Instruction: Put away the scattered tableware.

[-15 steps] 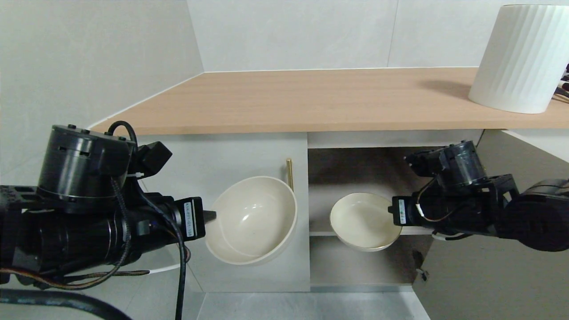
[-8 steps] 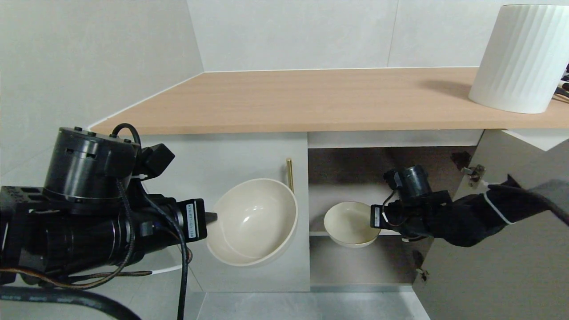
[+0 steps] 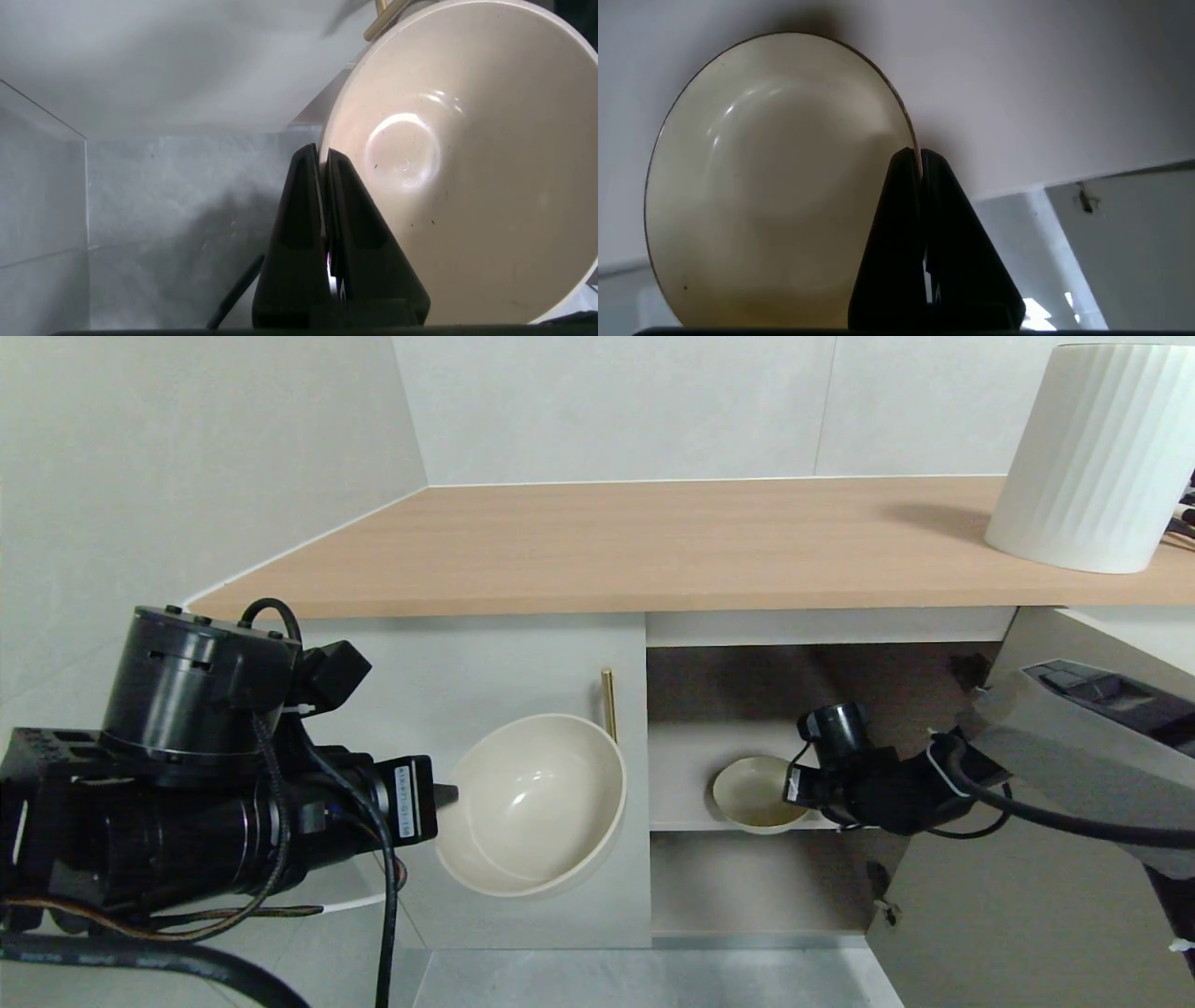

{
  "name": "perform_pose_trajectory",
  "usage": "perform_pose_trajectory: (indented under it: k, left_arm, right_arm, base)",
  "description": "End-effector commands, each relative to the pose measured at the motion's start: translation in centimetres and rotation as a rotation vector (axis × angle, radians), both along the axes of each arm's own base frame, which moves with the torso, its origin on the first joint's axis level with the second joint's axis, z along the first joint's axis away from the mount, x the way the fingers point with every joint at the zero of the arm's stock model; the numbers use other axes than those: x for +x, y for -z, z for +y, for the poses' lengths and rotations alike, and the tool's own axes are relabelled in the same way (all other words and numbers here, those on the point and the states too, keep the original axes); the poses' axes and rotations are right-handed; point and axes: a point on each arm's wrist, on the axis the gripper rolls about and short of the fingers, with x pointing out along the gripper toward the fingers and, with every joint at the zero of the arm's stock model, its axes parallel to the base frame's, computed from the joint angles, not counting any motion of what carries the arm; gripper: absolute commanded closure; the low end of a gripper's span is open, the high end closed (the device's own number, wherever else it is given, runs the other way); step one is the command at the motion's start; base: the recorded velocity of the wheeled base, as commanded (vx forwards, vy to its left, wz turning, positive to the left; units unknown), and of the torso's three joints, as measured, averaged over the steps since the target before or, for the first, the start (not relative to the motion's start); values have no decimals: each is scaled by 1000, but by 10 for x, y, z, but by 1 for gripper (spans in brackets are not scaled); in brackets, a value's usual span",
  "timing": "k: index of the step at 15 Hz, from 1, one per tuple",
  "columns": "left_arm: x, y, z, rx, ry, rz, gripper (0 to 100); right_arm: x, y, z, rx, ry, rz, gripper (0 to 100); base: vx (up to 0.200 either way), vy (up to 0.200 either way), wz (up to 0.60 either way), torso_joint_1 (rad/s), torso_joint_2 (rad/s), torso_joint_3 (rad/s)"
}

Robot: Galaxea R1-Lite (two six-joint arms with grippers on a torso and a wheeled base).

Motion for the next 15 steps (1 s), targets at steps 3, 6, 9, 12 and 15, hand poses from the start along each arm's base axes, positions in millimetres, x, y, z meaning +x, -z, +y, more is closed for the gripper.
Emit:
perform_pose_trajectory:
  k: [3,6,9,12,15]
  left_arm:
    - [0,0,0,1,-1,2,100]
    - [0,1,0,1,1,2,100]
    - [0,1,-1,2,1,5,100]
    - [1,2,-1,5,0,9,100]
    - [1,3,-1,5,0,9,100]
  right_arm:
    - [17,17,-4,-3,64,-11,100]
    - [21,16,-3,7,87,-29,100]
    - [31,13,-2,17,120,-68,100]
    - [41,14,-5,9,149,-91,100]
    - [41,14,-5,10,149,-92,100]
  base:
    - [0,0,0,0,0,0]
    - [0,0,0,0,0,0]
    - [0,0,0,0,0,0]
    - [0,0,0,0,0,0]
    - [0,0,0,0,0,0]
